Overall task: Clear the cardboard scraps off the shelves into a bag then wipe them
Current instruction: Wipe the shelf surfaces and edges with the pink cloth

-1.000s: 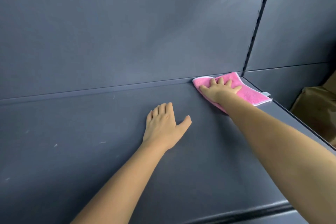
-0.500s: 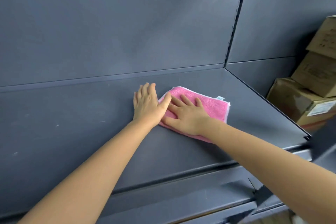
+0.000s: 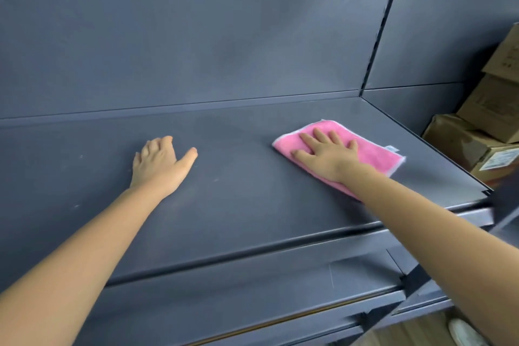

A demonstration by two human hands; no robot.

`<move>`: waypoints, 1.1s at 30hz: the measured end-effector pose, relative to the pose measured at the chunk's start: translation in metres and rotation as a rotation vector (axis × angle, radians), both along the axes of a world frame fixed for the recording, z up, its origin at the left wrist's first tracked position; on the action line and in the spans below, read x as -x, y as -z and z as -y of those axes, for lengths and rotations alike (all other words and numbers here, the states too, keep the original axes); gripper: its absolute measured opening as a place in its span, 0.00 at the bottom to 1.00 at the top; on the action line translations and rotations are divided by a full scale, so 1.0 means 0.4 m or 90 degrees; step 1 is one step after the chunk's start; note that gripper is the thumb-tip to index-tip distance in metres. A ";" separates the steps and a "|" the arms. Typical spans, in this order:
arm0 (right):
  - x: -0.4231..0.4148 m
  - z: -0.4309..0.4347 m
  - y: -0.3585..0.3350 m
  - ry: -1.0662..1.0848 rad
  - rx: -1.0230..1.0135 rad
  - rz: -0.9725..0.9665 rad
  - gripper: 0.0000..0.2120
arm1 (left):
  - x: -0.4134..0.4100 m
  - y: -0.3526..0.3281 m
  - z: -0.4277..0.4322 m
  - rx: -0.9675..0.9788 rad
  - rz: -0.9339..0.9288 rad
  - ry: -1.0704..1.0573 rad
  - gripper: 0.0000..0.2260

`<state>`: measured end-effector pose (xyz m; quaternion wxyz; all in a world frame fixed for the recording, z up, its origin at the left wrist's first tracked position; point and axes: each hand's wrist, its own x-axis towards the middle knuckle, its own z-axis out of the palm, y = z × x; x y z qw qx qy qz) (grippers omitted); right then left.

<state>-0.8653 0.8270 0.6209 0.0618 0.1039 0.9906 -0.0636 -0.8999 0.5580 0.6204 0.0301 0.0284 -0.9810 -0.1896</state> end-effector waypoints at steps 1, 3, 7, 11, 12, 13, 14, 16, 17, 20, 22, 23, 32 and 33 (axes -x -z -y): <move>0.004 0.046 0.001 -0.027 0.003 0.000 0.30 | 0.003 0.000 -0.002 -0.005 0.000 -0.004 0.27; -0.005 0.134 0.005 -0.082 0.009 -0.006 0.30 | 0.009 0.001 -0.003 -0.010 0.000 -0.013 0.27; -0.063 0.224 0.012 -0.142 0.014 -0.018 0.30 | 0.005 0.004 0.003 -0.027 -0.012 -0.012 0.26; -0.136 0.231 0.016 -0.165 0.016 -0.014 0.30 | -0.001 0.005 0.009 -0.025 -0.006 -0.001 0.26; -0.149 0.227 0.016 -0.167 0.019 -0.012 0.30 | -0.002 0.005 0.010 -0.024 -0.002 0.000 0.26; -0.158 0.220 0.015 -0.169 0.020 -0.010 0.30 | -0.004 0.004 0.010 -0.022 0.002 0.002 0.27; -0.164 0.210 0.015 -0.170 0.021 -0.008 0.30 | -0.007 0.003 0.010 -0.022 0.005 0.004 0.27; -0.165 0.183 0.013 -0.166 0.021 -0.006 0.30 | -0.012 0.001 0.011 -0.029 0.008 0.006 0.27; -0.163 0.164 0.012 -0.157 0.020 -0.005 0.29 | -0.012 0.000 0.012 -0.035 0.007 0.007 0.27; -0.143 0.082 0.007 -0.106 0.014 0.008 0.28 | -0.013 -0.001 0.015 -0.050 0.008 0.008 0.28; -0.110 0.017 0.001 -0.057 0.007 0.020 0.28 | -0.014 -0.001 0.014 -0.047 0.011 0.009 0.28; -0.085 -0.010 -0.002 -0.035 0.003 0.025 0.28 | -0.013 -0.001 0.013 -0.040 0.010 0.011 0.28; 0.219 -0.024 -0.007 0.004 -0.023 0.005 0.30 | -0.001 0.008 0.013 -0.056 0.008 -0.010 0.28; 0.245 -0.013 -0.007 0.008 -0.020 0.005 0.30 | 0.000 0.009 0.012 -0.056 0.006 -0.012 0.28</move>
